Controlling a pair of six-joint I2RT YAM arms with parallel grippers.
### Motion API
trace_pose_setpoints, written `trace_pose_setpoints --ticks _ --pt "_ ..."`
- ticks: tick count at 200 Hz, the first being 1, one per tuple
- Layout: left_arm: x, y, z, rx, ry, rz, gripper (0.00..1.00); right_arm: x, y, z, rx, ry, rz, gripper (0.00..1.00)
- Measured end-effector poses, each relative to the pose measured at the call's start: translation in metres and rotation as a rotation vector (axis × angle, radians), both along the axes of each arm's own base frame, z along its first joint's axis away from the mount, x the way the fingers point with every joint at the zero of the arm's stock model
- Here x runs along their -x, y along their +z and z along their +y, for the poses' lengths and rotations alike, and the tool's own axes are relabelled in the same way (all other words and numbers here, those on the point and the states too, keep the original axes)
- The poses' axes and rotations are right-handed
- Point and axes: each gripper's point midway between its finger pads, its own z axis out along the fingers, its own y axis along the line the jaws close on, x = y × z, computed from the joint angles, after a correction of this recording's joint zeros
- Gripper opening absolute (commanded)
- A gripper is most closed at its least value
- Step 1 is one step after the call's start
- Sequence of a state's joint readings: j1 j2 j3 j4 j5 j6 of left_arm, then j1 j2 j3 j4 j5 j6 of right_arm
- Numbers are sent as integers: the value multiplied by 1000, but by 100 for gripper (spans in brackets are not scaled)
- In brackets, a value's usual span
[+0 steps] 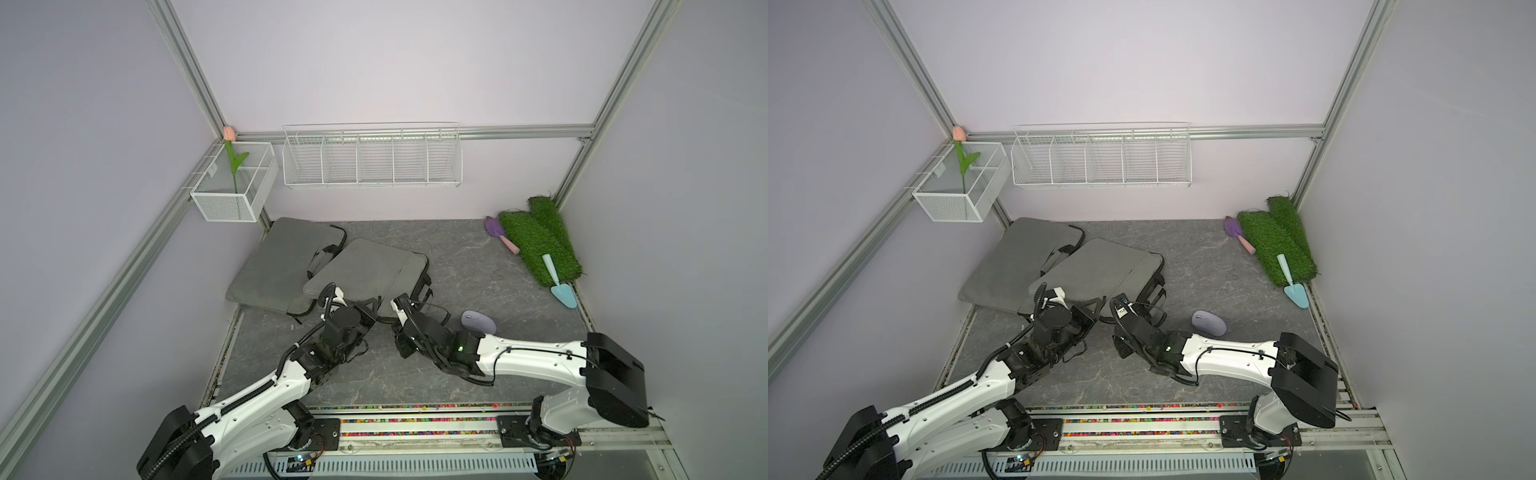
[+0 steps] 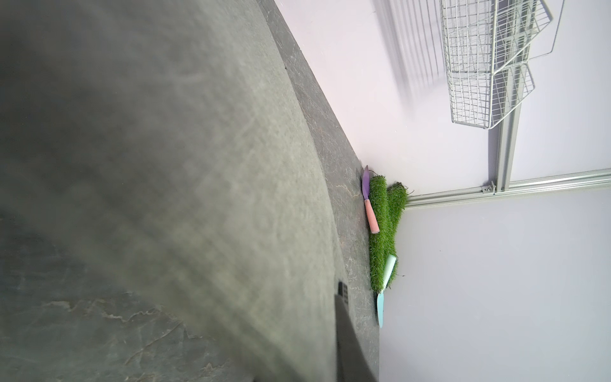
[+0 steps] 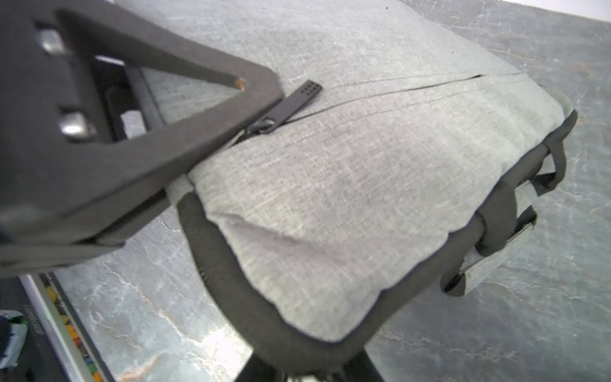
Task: Put the mouse into the laptop bag
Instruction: Unzip the zipper on the zippered laptop bag.
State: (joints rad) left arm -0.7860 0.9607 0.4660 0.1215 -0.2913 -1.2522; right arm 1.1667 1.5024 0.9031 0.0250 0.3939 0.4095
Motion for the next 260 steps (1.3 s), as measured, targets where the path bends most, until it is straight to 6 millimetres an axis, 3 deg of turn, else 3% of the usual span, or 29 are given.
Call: trace_pose_setpoints --ticks 10,38,130,184,260 --pt "0 0 0 0 0 0 0 1 1 0 -5 5 2 28" --pt "0 1 0 2 0 -2 0 3 -2 -7 -12 14 6 12" --pt "2 2 2 7 1 -7 0 5 3 -8 -38 27 18 18" --pt "3 2 3 10 0 -10 0 8 7 -9 -54 40 23 6" --pt "3 3 2 15 -1 -10 0 9 8 -10 -57 40 23 6"
